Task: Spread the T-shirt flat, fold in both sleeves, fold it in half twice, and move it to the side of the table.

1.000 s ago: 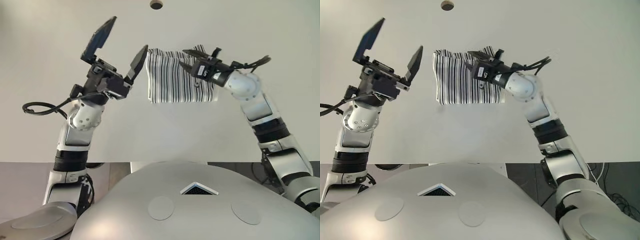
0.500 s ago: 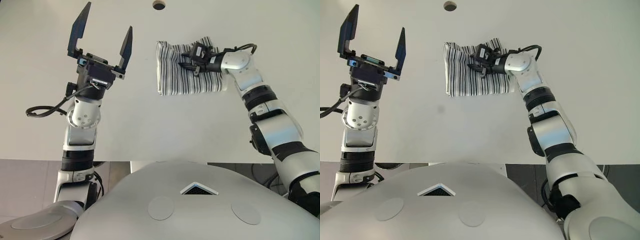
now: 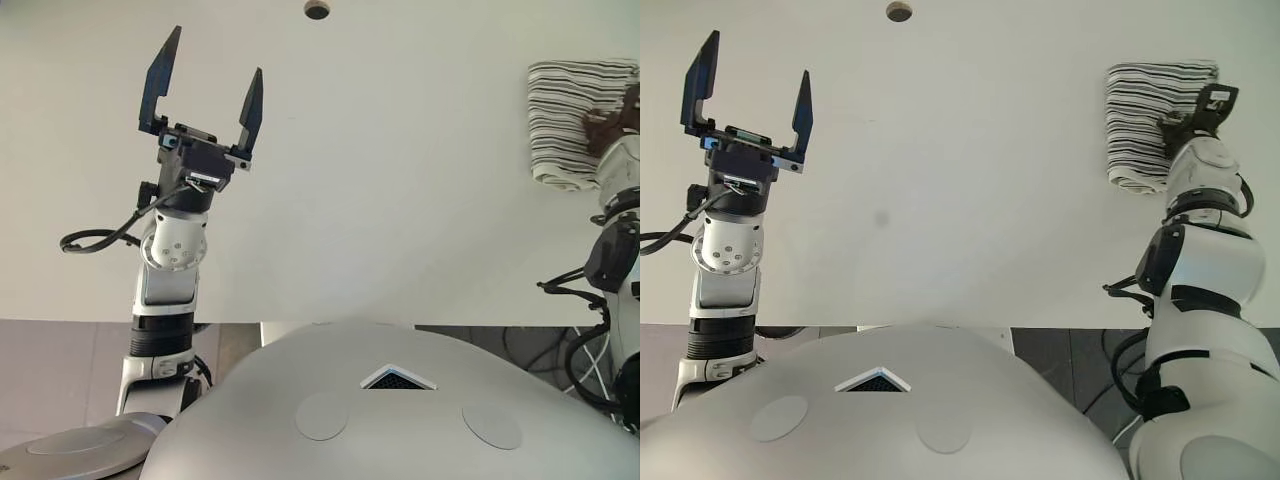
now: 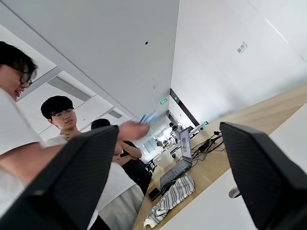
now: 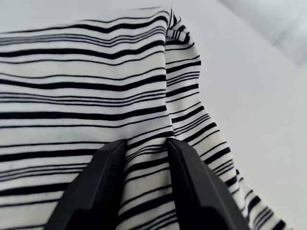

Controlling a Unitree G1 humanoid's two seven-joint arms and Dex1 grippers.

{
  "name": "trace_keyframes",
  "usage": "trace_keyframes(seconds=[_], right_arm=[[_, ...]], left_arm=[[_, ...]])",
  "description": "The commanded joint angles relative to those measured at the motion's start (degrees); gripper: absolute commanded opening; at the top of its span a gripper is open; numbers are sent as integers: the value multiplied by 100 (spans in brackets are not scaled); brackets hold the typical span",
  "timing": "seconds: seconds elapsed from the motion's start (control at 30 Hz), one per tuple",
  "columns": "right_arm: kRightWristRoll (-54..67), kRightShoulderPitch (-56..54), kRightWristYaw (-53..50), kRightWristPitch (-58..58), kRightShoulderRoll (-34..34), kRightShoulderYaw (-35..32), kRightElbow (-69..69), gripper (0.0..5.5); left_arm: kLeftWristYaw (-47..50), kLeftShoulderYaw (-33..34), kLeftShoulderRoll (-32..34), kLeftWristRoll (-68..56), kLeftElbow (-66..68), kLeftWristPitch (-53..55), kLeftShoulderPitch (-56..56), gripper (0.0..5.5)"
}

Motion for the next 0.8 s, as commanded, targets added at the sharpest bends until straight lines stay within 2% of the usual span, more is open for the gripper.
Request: trace_keyframes(seconds=[0.03,0.13,0.23,0.27,0.3,0.33,0.4,0.47,0.53,0.57,0.8], right_arm=[[-304,147,-321,-6,13,-61,84,159],[-460,-100,-456,-490,-28,-126,15,159],[-343,-567,-708,-1822,-208,-417,-340,159],[-217,-586,-699,-2523,-112,-542,-862,159],[-93,-468,-641,-3022,92,-598,-1580,159],[140,-17,-609,-3210,477,-580,-2941,159],[407,1247,-782,-2956,1443,121,-5999,159],[359,2183,-878,-2911,2180,1026,-7516,159],[208,2761,-732,-2932,2733,1716,-7678,159],[65,2938,-675,-2971,2934,1852,-7515,159],[-421,3617,-283,-3339,3453,2235,-7429,159]], left_arm=[[56,117,23,92,-39,4,101,390],[34,137,31,47,4,5,20,390],[156,221,-96,-23,51,94,-145,390],[286,314,-227,-108,61,249,-267,390],[420,401,-350,-132,48,386,-365,390],[598,478,-479,-80,46,519,-482,390],[889,481,-797,-72,292,751,-726,390],[1064,338,-1060,-64,728,663,-942,390],[968,100,-1200,-261,1155,157,-1075,390],[921,9,-1265,-331,1321,-30,-1108,390],[1127,-497,-1606,119,2134,-824,-1231,390]])
